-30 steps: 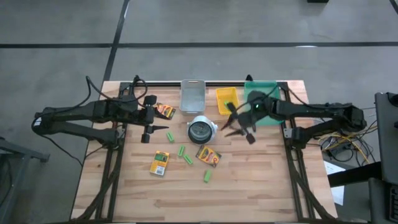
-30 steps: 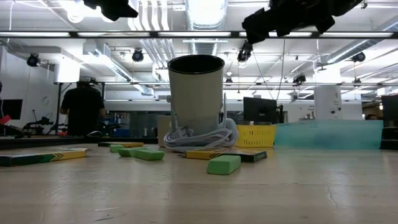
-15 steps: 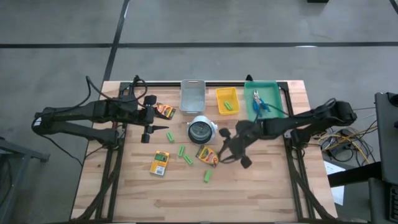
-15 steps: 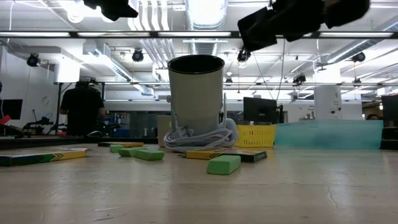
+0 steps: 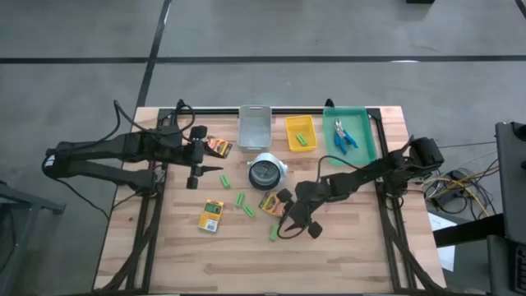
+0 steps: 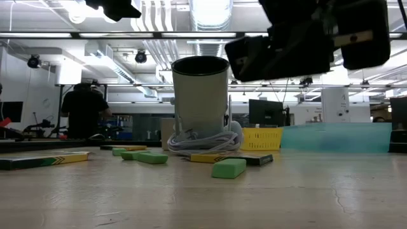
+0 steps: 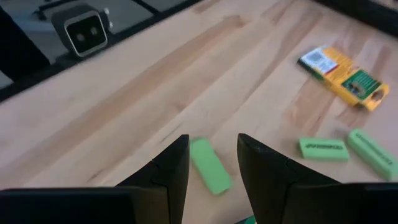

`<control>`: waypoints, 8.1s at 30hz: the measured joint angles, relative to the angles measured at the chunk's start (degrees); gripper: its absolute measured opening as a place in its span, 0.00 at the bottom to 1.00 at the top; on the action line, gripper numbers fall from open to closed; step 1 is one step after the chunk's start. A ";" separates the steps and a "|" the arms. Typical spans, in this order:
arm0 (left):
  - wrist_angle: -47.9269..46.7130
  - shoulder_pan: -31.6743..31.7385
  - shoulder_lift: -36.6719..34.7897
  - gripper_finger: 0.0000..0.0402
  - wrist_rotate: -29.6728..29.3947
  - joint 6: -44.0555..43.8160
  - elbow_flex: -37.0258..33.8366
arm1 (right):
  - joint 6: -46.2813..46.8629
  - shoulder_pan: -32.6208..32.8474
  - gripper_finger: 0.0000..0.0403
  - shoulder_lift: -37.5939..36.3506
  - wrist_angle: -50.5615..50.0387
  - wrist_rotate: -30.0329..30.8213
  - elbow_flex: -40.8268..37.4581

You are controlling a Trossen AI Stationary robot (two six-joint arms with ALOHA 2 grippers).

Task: Pick & Place School Supplies
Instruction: Put the green eraser into the yellow bin

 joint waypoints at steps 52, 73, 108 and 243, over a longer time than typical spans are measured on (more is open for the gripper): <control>0.00 0.00 0.65 0.40 -0.02 0.00 0.00 | -7.02 0.20 0.31 19.21 6.41 1.85 5.44; 0.00 0.00 0.65 0.40 -0.02 -0.01 -0.04 | -7.02 0.20 0.18 18.79 5.50 2.38 5.42; 0.00 0.00 0.63 0.40 0.00 -0.02 -0.07 | -0.45 -2.95 0.18 -15.75 -16.31 18.73 4.85; 0.00 0.00 0.64 0.40 0.00 -0.02 -0.07 | 14.12 -24.57 0.33 -28.99 -8.22 -4.74 1.55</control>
